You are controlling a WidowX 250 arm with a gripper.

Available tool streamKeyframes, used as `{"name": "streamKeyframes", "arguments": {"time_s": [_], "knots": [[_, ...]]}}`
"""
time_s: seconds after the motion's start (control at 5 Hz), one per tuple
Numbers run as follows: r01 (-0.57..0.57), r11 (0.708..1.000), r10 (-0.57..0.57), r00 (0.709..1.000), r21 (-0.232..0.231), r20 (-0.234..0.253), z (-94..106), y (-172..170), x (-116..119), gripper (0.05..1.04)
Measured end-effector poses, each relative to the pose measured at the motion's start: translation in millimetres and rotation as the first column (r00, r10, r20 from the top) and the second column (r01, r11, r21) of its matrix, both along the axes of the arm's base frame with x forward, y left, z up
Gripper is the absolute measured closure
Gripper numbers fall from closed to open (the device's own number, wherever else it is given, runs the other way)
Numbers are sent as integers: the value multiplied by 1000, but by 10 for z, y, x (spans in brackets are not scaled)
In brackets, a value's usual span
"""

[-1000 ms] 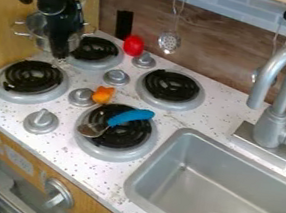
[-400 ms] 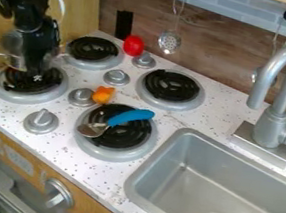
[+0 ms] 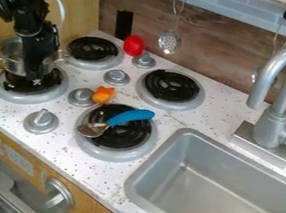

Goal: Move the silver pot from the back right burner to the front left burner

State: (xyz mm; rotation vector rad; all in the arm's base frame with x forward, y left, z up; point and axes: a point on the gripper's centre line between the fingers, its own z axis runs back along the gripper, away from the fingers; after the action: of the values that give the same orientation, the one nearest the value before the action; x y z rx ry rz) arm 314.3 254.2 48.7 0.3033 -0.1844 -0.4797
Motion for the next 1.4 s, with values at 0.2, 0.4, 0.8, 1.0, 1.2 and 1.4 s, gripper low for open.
{"name": "streamKeyframes", "arguments": {"time_s": [0.2,0.4,0.8,1.0,1.2,1.4], "knots": [[-26,1000,26,1000,-2,-6,-17,20,-11,964],[-58,998,59,998,29,-20,-13,71,-46,964],[-89,996,89,996,27,-8,-29,94,-68,964],[-95,995,94,995,-32,-26,-145,119,-110,964],[-111,993,109,993,-44,-50,-171,166,-102,940],[-122,991,119,991,-51,-58,-174,184,-101,735]]}}
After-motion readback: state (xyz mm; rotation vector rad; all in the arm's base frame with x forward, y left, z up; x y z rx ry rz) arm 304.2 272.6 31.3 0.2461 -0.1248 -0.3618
